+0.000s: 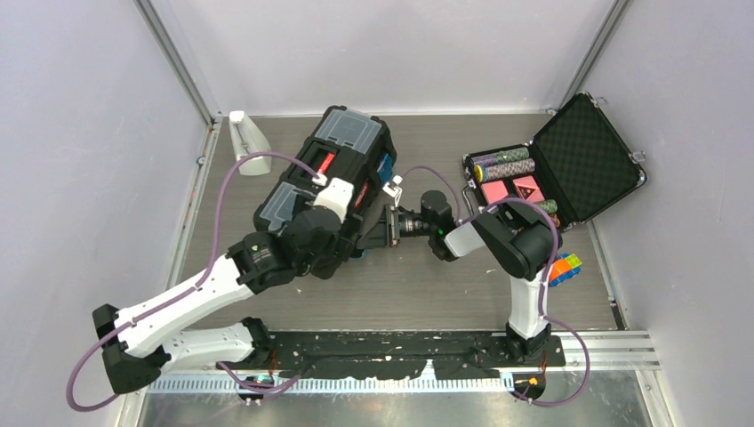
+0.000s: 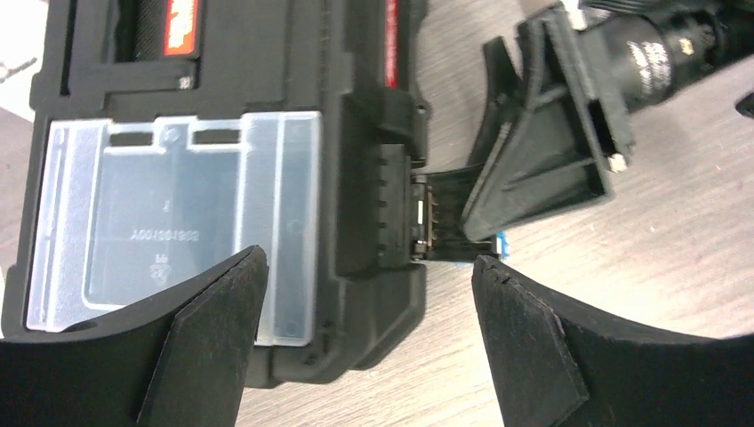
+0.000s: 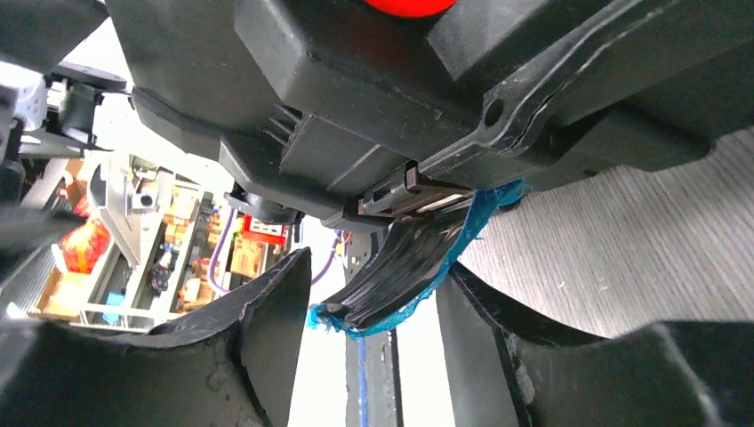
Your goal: Pack the tool kit
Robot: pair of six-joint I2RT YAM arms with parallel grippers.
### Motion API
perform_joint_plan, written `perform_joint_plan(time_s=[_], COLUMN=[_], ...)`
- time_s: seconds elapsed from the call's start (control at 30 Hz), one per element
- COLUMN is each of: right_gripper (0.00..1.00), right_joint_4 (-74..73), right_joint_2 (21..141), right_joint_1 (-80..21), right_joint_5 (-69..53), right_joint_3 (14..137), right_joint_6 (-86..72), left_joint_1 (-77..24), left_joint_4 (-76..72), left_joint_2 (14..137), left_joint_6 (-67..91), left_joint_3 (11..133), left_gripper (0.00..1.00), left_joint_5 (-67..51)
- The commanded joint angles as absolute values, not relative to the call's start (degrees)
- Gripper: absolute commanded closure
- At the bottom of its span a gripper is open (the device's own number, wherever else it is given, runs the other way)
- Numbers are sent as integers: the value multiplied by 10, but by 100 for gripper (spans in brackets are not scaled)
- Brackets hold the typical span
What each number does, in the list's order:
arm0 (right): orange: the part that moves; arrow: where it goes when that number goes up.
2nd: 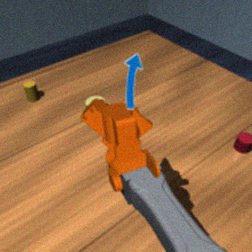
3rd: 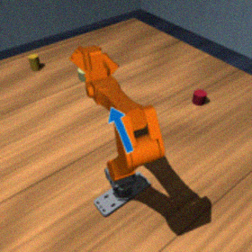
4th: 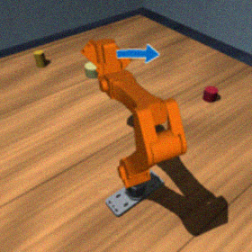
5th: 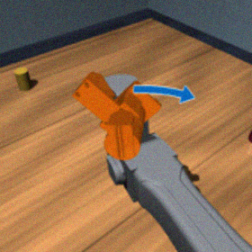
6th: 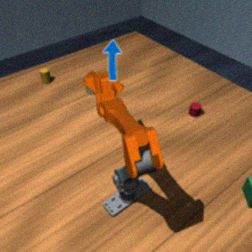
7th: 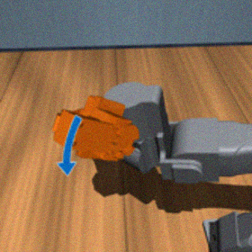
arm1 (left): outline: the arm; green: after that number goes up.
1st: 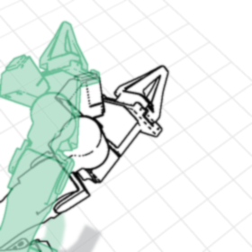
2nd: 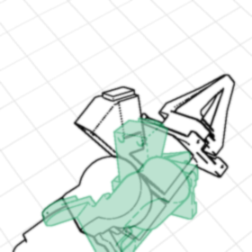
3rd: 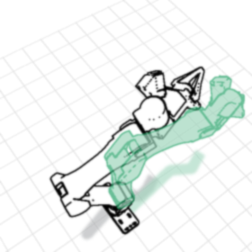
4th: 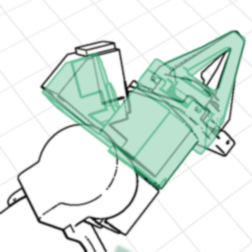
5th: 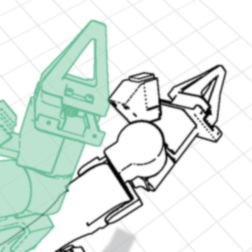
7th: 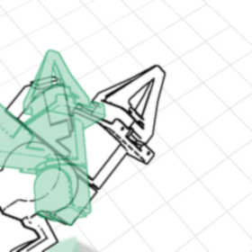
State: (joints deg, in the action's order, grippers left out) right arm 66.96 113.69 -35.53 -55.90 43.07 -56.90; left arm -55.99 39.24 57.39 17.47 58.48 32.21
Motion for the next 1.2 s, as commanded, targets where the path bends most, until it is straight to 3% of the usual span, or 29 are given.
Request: perform_joint_plan(time_s=[0.0,0.13,0.43,0.77,1.03,1.17], right_gripper=[41,40,29,40,41,41], right_joint_4=[535,470,506,576,587,597], right_joint_2=[1072,1062,1060,1059,1060,1062], right_joint_1=[-358,-358,-358,-358,-358,-357], right_joint_5=[-522,-506,-500,-510,-511,-510], right_joint_3=[440,446,446,439,439,437], right_joint_6=[-540,-532,-608,-677,-696,-702], left_joint_1=[-621,-665,-687,-699,-701,-701], left_joint_4=[429,456,432,450,459,474], left_joint_2=[605,657,727,781,821,856], left_joint_6=[152,186,248,244,240,247], left_joint_3=[648,682,656,668,676,691], left_gripper=[15,16,21,36,40,46], left_joint_5=[376,377,339,335,373,404])
